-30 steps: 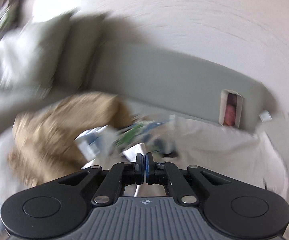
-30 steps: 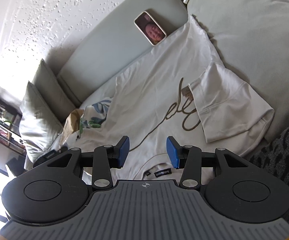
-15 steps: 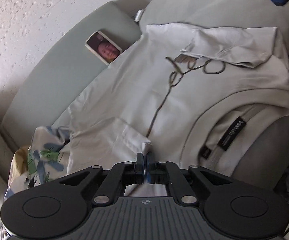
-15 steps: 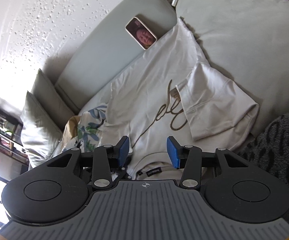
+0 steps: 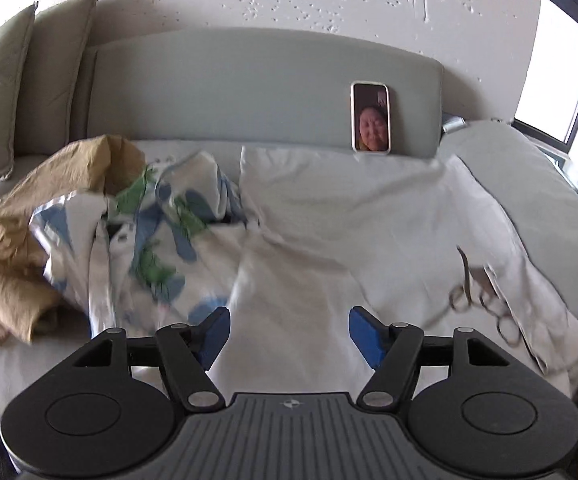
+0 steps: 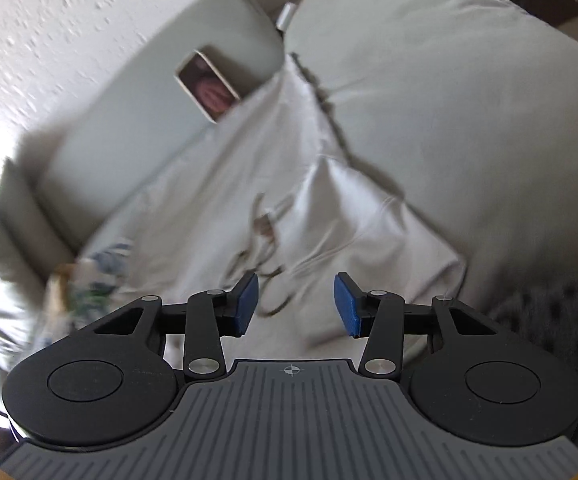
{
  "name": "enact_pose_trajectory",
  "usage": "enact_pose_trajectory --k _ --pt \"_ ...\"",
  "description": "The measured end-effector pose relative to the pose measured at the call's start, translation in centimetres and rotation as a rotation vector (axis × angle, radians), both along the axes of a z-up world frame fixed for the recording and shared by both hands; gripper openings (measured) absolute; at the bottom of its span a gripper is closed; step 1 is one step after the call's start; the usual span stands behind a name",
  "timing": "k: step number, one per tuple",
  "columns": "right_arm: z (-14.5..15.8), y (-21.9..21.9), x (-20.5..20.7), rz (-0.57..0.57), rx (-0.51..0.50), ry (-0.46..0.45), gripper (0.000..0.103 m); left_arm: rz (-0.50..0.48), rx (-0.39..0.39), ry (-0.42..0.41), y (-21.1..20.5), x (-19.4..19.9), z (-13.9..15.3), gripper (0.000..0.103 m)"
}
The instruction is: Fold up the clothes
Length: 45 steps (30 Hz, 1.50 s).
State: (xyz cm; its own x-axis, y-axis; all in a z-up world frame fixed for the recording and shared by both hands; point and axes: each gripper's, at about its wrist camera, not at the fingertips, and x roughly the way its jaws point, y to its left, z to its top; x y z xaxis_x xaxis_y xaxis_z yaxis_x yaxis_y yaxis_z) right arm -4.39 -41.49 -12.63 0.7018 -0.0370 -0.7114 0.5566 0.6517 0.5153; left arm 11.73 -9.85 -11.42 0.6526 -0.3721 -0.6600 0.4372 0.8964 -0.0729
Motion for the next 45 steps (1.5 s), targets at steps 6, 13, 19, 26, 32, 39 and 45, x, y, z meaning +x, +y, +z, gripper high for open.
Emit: enact_pose_trajectory --k 6,13,19,26,32,39,45 --pt "-2.5 0.4 2.9 0.046 -0.012 0.090 0.047 -0.055 0.074 0.151 -1.6 0.6 -2.8 0.061" --pt "-4.4 4.7 3.0 0.277 -0.233 0.279 0.051 -0.141 0.187 0.185 -1.8 -2.8 -4.0 0.058" --pt "-2.5 5.2 0.1 0.245 -0.156 0.186 0.048 -0.132 0.121 0.106 -0.5 -5.7 -1.6 0.057" --pt "-2.7 7.7 0.4 0.295 -0.186 0.156 0.025 -0.266 0.233 0.165 -4.2 -8.2 -4.6 0.059" --pt "-4.0 8.2 -0.2 0.332 -0.086 0.253 0.026 -0.273 0.218 0.236 -3.3 -8.2 -4.9 0.059" --pt "-2.6 8.0 -2.3 0.363 0.092 0.198 0.027 -0.280 0.138 0.226 -1.7 -8.1 -1.8 0.059" --pt "4.8 7.5 -2.2 0.339 -0.017 -0.008 0.039 -0.166 0.018 0.088 0.7 -5.8 4.3 0.065"
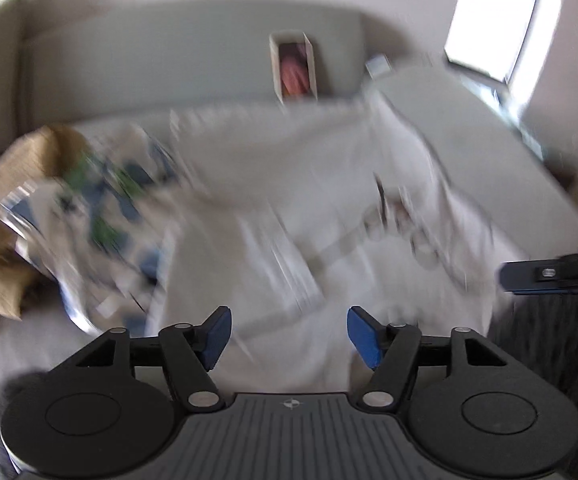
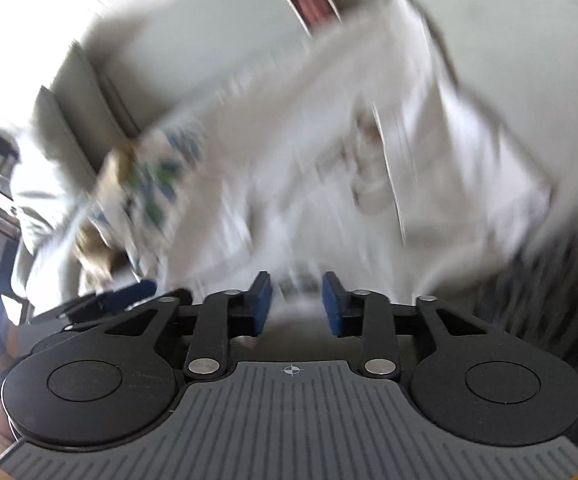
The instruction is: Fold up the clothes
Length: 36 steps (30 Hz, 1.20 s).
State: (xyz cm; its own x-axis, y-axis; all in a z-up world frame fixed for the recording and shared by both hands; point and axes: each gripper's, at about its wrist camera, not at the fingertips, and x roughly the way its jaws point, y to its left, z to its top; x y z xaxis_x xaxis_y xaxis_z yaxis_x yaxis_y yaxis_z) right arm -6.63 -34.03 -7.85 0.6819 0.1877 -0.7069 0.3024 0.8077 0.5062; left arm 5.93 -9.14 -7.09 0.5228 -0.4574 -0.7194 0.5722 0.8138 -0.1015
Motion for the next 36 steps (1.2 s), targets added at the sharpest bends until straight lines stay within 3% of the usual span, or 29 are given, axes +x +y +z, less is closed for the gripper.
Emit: enact_pose_trajectory --k 3,5,7,13,16,17,20,26,32,36 --pt "4.7 -0.4 0.3 0.005 -0.088 -0.109 0.042 0.049 -0.038 -0.064 0.6 1.6 2.5 0.067" --pt "7.4 -0.7 1.1 0.003 -0.142 -0.171 0.051 0.066 -0.058 -0.106 0.7 2.7 3.8 0.069" --pt "9.6 -0.9 2.3 -0.001 -0.194 -0.221 0.053 0.090 -0.076 -0.119 0.7 4.1 4.7 0.070" --pt "14.3 -3.6 5.6 -0.081 -0.264 -0.301 0.054 0.151 -0.119 -0.108 0.3 9.4 6.6 0.075" --pt "15.1 -5.2 7.6 -0.129 -0.293 -0.307 0.066 0.168 -0.096 -0.107 -0.7 12.1 6.3 0.075" --pt "14.8 -5.7 8.4 -0.142 -0.305 -0.298 0.071 0.174 -0.083 -0.108 -1.1 13.0 6.1 0.075" --pt "13.6 -7.5 11.1 -0.164 -0.323 -0.263 0.071 0.200 -0.054 -0.096 -2.6 16.4 4.8 0.077" --pt "10.1 -12.1 19.2 -0.203 -0.341 -0.220 0.064 0.237 -0.037 -0.011 -6.1 25.9 1.0 0.077" --pt "3.2 -19.5 28.4 -0.348 -0.311 -0.048 0.064 0.347 0.167 0.055 -9.5 35.3 -4.8 0.071" --pt "-1.3 -22.9 32.4 -0.369 -0.316 0.078 0.064 0.355 0.097 0.192 -10.0 39.5 -6.9 0.066"
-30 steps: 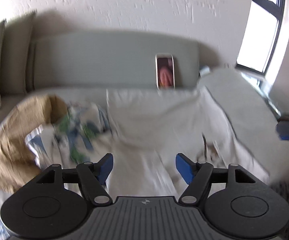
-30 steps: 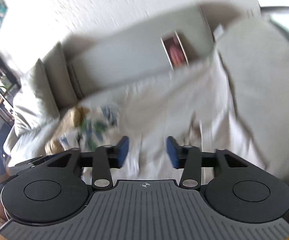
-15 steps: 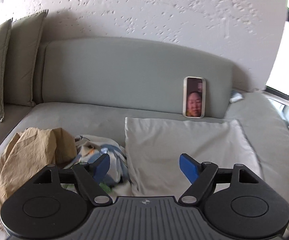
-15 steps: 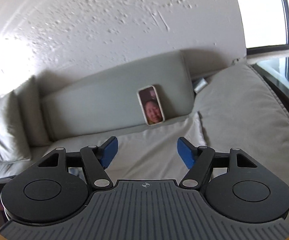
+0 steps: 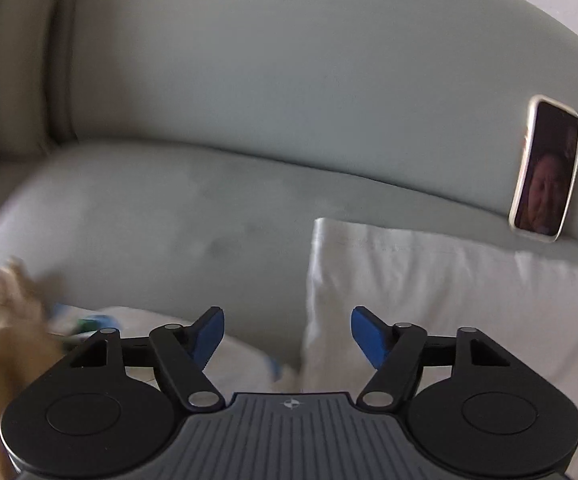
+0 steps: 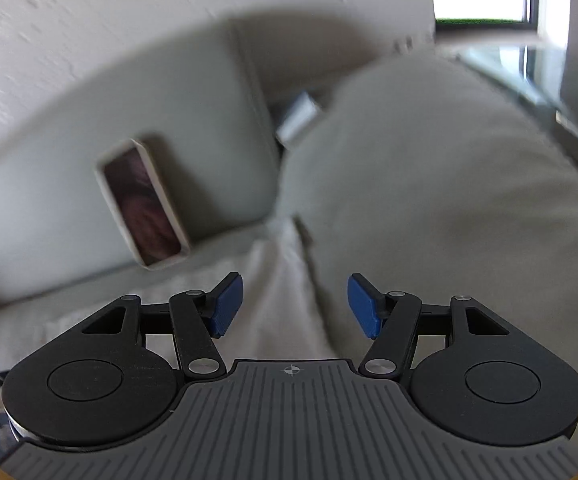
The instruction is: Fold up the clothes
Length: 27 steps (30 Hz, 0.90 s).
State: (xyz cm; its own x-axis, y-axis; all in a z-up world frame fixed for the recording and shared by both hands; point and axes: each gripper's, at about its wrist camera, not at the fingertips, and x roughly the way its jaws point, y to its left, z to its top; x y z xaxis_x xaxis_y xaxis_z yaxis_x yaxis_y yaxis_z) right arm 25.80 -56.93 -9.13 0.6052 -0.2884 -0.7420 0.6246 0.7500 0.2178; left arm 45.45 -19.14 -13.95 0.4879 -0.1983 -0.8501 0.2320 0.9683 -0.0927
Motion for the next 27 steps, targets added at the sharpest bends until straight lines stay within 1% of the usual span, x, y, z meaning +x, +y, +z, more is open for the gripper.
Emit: enact_pose_trajectory --k 1,3,7,11,12,16,18,22,25,27 --pt "-0.8 -0.9 0.9 -0.002 0.031 0.013 0.064 -0.009 -0.034 0.017 -0.2 0.7 -0.2 0.066" --pt "-2.0 -2.5 2.4 -0.002 0.082 0.037 0.064 -0.024 -0.073 0.050 -0.6 2.1 -0.7 0.067" --pt "-3.3 -5.0 5.1 -0.001 0.121 0.088 0.064 -0.016 -0.133 0.125 -0.5 4.8 -2.0 0.068" --pt "-4.1 -6.3 6.6 0.026 0.169 0.063 0.057 0.001 -0.216 0.160 0.3 6.3 -3.1 0.064" --pt "-4.4 -6.5 7.0 0.039 0.166 0.064 0.057 -0.009 -0.220 0.157 0.2 6.5 -3.2 0.062" --pt "-5.3 -7.0 7.8 0.075 0.163 0.051 0.057 -0.063 -0.213 0.129 -0.1 6.9 -3.2 0.062" --pt "-5.6 -7.2 8.1 0.091 0.168 0.047 0.057 -0.071 -0.206 0.124 -0.4 7.0 -3.0 0.062" --pt "-5.8 -6.9 8.4 0.119 0.155 0.050 0.056 -0.103 -0.162 0.102 -1.5 7.7 -2.9 0.063" --pt "-5.9 -6.8 8.7 0.139 0.140 0.068 0.050 -0.120 -0.162 0.097 -2.1 8.1 -3.0 0.063" --pt "-5.9 -6.9 9.1 0.140 0.141 0.082 0.040 -0.141 -0.171 0.092 -2.2 8.6 -3.2 0.062"
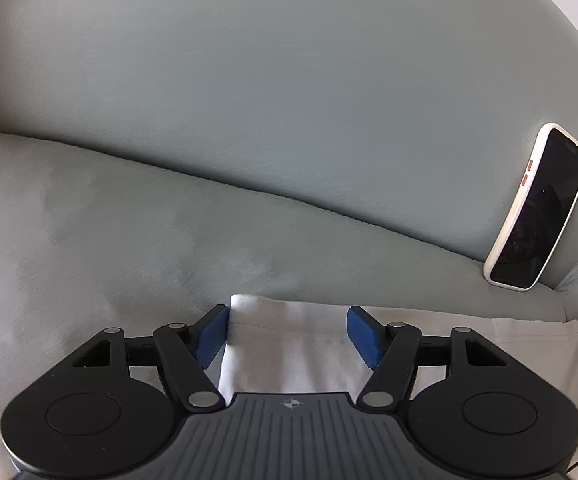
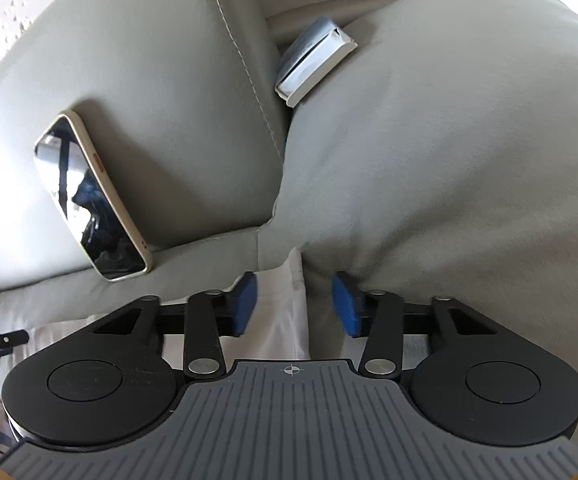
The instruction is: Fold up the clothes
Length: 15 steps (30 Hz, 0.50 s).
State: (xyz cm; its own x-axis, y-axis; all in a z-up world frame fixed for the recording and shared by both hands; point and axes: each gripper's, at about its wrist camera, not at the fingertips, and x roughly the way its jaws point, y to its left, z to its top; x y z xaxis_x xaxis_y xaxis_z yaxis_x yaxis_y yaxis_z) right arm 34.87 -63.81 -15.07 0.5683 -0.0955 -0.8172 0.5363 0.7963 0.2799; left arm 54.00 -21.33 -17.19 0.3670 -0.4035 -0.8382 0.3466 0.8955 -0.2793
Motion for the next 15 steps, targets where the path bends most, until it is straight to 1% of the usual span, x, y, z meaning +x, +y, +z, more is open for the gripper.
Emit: enact_pose_trajectory --k 1,2,3,4,5,6,8,11,13,15 --pt "0.0 0.0 0.2 0.000 0.001 0.004 0.038 -0.011 -0.005 -0.003 0.0 0.2 -0.1 0.058" --pt "-0.2 0.2 0.5 0.007 -0.016 0.010 0.033 -0.021 -0.003 -0.012 0.0 0.2 -0.1 0.053" --pt "-0.4 0.3 0.8 0.014 -0.032 0.016 0.024 -0.027 0.004 -0.024 0.2 0.2 -0.1 0.041" --pt "-0.5 0.5 1.0 0.022 -0.049 0.023 0.019 -0.028 0.005 -0.031 0.4 0.2 0.0 0.024" --pt "-0.7 0.6 1.3 0.029 -0.065 0.029 0.006 -0.028 0.004 -0.037 0.7 0.1 0.2 0.016" --pt "-0.8 0.8 1.6 0.036 -0.082 0.035 0.003 -0.025 -0.002 -0.041 1.0 0.0 0.3 0.005" --pt "-0.8 1.4 1.6 0.042 -0.124 0.032 0.003 -0.027 -0.006 -0.057 1.5 -0.5 0.8 0.005" --pt "0.3 2.5 0.6 0.031 -0.188 0.026 0.003 -0.048 0.019 -0.108 1.7 -1.9 2.2 0.004" --pt "1.6 2.6 -0.4 0.009 -0.179 0.013 0.003 -0.047 0.029 -0.115 2.1 -2.7 3.5 0.005" --pt "3.0 2.6 -1.5 -0.007 -0.154 0.013 0.003 -0.032 0.055 -0.106 2.6 -3.4 4.8 0.004"
